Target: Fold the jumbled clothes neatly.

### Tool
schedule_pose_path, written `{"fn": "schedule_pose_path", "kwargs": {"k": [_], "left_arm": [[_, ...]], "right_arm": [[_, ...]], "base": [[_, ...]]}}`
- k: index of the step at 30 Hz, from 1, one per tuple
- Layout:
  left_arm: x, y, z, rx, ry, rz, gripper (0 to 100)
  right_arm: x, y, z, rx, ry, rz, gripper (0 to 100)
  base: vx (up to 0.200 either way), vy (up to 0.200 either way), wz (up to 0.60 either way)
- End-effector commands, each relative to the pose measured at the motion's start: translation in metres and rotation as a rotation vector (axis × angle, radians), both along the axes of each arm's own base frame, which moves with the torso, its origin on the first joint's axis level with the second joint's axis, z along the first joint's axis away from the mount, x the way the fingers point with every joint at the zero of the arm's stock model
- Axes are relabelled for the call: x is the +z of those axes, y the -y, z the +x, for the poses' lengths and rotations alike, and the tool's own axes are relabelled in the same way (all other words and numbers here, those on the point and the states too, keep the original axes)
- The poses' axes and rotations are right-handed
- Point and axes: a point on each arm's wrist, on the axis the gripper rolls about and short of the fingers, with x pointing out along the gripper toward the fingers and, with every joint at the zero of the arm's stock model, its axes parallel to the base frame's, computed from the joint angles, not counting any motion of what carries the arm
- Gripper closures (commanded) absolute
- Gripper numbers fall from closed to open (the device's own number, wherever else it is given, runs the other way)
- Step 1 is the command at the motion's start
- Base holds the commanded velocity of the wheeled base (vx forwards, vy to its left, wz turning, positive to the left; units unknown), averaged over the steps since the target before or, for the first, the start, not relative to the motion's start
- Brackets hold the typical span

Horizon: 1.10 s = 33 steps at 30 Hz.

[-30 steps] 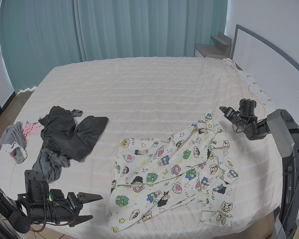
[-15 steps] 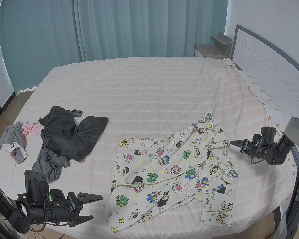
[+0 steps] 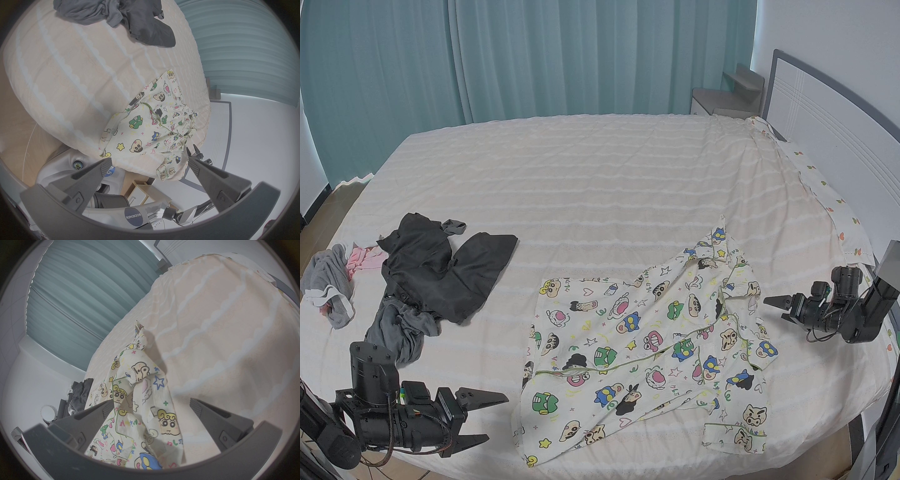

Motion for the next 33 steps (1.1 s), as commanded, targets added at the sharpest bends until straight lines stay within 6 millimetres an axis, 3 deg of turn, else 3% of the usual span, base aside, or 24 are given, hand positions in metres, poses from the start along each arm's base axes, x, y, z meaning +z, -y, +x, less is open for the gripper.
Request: {"fn": "schedule_pose_path", "kwargs": {"k": [1, 9, 27, 28, 33], "left_arm": [[-0.002, -0.001, -0.003, -0.003, -0.010, 0.003, 0], [-0.002, 0.000, -0.003, -0.012, -0.015, -0.003, 0], [-0.002, 0.000, -0.003, -0.020, -0.016, -0.008, 0], [-0.002, 0.000, -0.004, -0.020, -0.019, -0.007, 0], [-0.002, 0.000, -0.003, -0.019, -0.017, -0.007, 0]], "right_arm": [[0.000, -0.011, 0.003, 0.032, 0.001, 0.001, 0], [-0.010, -0.037, 0.012, 0.095, -0.021, 0.004, 0], [-0.020, -0.038, 0.033, 0.099, -0.068, 0.009, 0], [-0.022, -0.038, 0.034, 0.100, -0.075, 0.011, 100], [-0.023, -0.038, 0.037, 0.079, -0.116, 0.001, 100]], "base": [[0.000, 0.000, 0.00], [0.000, 0.000, 0.00], [0.000, 0.000, 0.00], [0.000, 0.000, 0.00], [0.000, 0.000, 0.00]]}}
